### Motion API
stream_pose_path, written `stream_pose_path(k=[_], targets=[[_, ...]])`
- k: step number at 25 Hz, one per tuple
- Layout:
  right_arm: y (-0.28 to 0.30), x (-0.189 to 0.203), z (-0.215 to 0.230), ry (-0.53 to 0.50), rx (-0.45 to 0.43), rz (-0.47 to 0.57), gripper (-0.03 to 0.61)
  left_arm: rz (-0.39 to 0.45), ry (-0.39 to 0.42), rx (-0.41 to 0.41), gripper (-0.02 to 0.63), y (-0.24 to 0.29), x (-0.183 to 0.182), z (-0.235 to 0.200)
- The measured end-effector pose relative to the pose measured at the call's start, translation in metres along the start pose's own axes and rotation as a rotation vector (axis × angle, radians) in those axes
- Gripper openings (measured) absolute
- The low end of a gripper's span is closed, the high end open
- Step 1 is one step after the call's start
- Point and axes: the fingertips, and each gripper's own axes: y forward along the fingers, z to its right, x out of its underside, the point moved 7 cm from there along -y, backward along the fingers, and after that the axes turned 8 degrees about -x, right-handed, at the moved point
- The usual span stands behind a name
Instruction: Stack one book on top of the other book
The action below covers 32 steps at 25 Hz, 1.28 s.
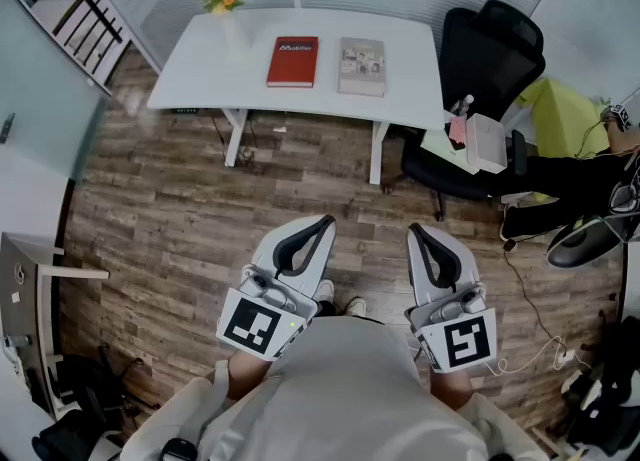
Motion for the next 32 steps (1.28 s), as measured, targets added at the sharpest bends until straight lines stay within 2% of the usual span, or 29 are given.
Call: stream_pose_path(k=[17,32], targets=[[0.056,-0.001,-0.018,0.022,0.039,0.0,0.006,-0.017,-0.027,0.011,0.005,0.0,0.006,-0.065],[0.091,0.005,0.018,0.036,0.044,0.005,0.005,-0.022,-0.03,0.015,0.005,0.043,0.009,-0.087]])
